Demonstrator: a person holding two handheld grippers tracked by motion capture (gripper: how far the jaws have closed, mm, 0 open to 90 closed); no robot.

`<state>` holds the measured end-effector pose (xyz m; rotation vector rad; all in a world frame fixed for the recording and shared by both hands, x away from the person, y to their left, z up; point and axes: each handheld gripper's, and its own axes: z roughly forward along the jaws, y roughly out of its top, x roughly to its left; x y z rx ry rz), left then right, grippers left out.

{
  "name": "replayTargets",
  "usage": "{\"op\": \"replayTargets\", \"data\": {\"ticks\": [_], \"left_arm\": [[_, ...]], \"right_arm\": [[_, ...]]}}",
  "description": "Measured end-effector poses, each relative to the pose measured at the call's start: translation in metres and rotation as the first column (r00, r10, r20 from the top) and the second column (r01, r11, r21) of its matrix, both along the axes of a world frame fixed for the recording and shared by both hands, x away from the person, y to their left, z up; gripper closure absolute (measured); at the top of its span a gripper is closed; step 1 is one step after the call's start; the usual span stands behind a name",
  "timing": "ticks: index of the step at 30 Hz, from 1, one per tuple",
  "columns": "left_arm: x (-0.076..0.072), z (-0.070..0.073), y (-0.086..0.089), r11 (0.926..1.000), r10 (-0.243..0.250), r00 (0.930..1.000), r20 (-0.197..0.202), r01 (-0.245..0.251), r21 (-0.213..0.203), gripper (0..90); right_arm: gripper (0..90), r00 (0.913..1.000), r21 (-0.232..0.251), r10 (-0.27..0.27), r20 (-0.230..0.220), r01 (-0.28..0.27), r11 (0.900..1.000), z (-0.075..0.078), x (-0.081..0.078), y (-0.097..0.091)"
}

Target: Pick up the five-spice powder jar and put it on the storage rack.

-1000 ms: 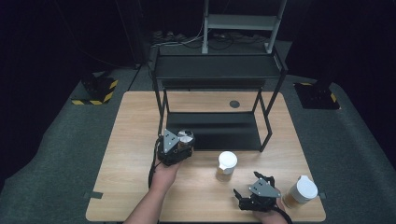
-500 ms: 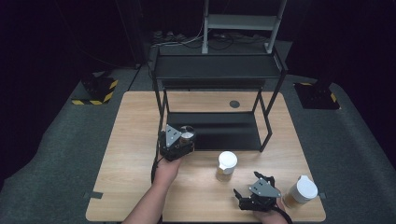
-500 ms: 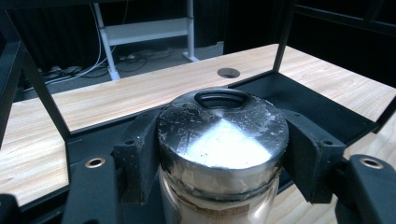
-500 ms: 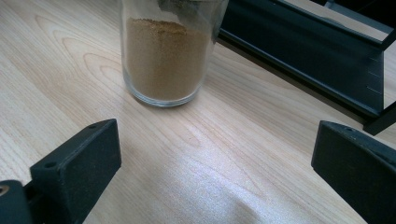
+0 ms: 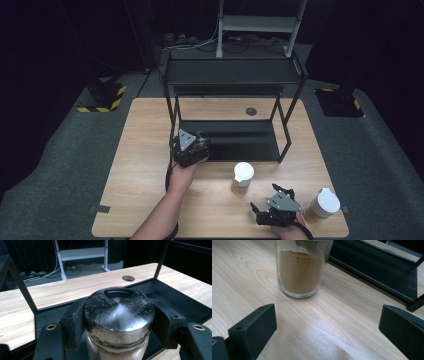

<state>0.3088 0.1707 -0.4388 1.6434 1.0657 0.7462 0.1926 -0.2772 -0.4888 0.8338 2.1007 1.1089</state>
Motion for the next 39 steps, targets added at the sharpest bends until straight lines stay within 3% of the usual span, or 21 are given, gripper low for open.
{"op": "replayTargets", "data": {"ticks": [19,39], "left_arm": [[0.016,0.0,-0.009,0.9998,0.014,0.9998,-0.012,-0.013,0.018,34.5],[0.018,-0.007,-0.008,0.9993,0.031,0.9991,-0.028,-0.031,0.023,34.5]], "right_arm": [[0.8,1.0,0.006,0.001,0.002,-0.001,1.0,0.0,0.0,-0.001],[0.8,1.0,0.004,0.003,0.001,-0.003,1.0,0.0,0.0,-0.001]]}}
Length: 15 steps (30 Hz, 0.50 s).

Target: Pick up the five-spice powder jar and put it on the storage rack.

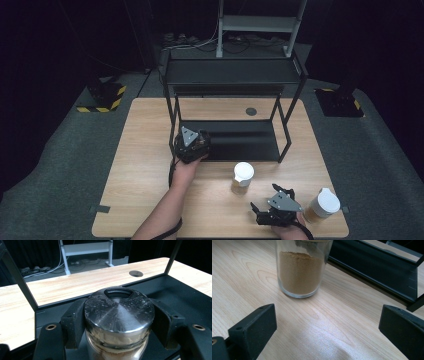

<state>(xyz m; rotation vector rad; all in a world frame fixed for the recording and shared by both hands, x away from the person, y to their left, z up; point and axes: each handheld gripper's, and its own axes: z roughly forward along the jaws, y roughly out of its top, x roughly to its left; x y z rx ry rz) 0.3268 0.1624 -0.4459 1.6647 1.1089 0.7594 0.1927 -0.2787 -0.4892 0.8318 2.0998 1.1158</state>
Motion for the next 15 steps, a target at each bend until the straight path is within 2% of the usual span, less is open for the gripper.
{"op": "replayTargets", "data": {"ticks": [15], "left_arm": [[-0.0027,-0.0024,0.0022,1.0,-0.003,1.0,0.005,0.003,0.005,34.0]], "right_arm": [[0.8,1.0,-0.004,0.001,0.0,-0.001,1.0,0.0002,-0.0002,0.0007]]}}
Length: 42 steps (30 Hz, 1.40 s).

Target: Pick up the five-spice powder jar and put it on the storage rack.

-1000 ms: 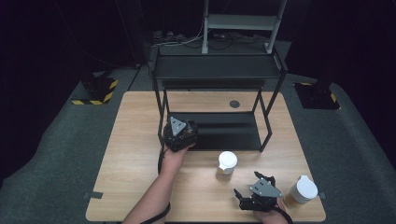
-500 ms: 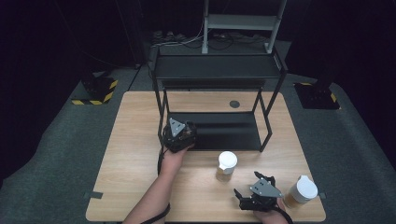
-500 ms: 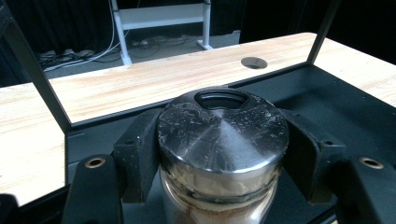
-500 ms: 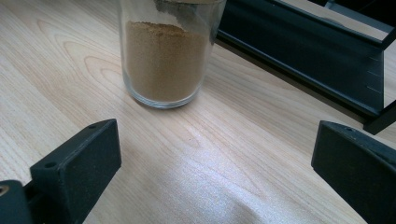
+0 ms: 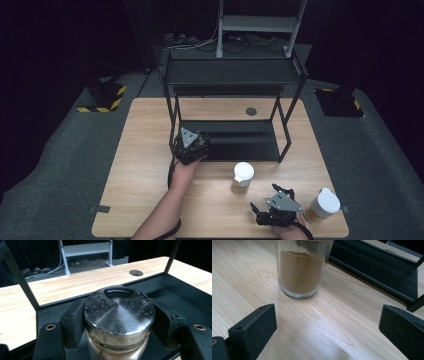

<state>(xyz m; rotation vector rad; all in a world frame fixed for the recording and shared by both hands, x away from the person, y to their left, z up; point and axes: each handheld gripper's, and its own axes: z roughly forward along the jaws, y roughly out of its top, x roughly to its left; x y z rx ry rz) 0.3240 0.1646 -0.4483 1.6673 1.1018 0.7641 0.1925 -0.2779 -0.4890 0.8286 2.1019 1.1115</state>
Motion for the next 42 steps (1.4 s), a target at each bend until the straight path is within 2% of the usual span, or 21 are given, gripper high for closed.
{"op": "replayTargets", "data": {"ticks": [13,19,22,42], "left_arm": [[0.0,0.001,-0.001,1.0,0.002,1.0,-0.007,-0.002,0.006,33.3],[0.0,0.0,-0.003,0.9998,0.006,0.9999,-0.013,-0.006,0.018,28.9],[0.0,0.0,-0.003,0.9999,0.014,0.9998,-0.016,-0.014,0.008,26.9],[-0.011,0.007,0.0,0.9998,0.019,0.9997,0.014,-0.019,0.0,21.8]], "right_arm": [[0.8,1.0,0.002,-0.001,0.0,0.001,1.0,0.0,0.0,0.0],[0.8,1.0,0.0,0.0,0.0,0.0,1.0,0.0,0.0,0.0],[0.8,1.0,0.001,-0.001,0.0,0.001,1.0,0.0,0.0,0.0],[0.8,1.0,0.002,-0.001,-0.002,0.001,1.0,0.0,0.0,0.0]]}}
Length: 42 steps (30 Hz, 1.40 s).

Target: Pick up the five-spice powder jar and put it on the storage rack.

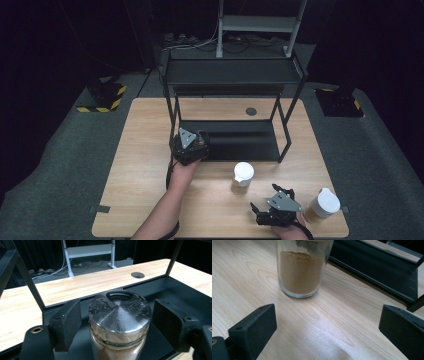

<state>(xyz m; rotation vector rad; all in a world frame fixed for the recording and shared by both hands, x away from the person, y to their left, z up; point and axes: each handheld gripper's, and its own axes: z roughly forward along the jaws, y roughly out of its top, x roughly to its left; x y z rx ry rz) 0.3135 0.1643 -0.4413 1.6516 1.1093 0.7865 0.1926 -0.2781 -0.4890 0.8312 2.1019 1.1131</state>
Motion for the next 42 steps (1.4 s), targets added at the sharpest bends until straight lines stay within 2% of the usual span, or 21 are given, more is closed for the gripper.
{"op": "replayTargets", "data": {"ticks": [8,17,23,35,42], "left_arm": [[-0.012,0.005,0.001,0.9999,-0.012,0.9996,0.027,0.012,0.007,17.8],[-0.026,0.008,0.003,0.9996,-0.022,0.9991,0.035,0.022,0.016,10.7],[-0.034,0.007,0.007,0.9998,-0.021,0.9992,0.034,0.021,0.006,0.4],[-0.055,0.005,0.018,0.9995,-0.03,0.9989,0.037,0.03,-0.002,0.4],[-0.07,0.002,0.025,0.9994,-0.031,0.998,0.056,0.032,-0.01,0.4]], "right_arm": [[0.8,1.0,0.002,0.002,0.002,-0.002,1.0,0.0,0.0,-0.001],[0.8,1.0,0.001,0.001,0.002,-0.001,1.0,0.0,0.0,-0.001],[0.8,1.0,0.0,0.001,0.003,-0.001,1.0,0.0,0.0,0.0],[0.8,1.0,-0.003,0.0,0.003,0.0,1.0,0.0,0.0,0.0],[0.8,1.0,-0.003,0.0,0.003,0.0,1.0,0.0,0.0,0.0]]}}
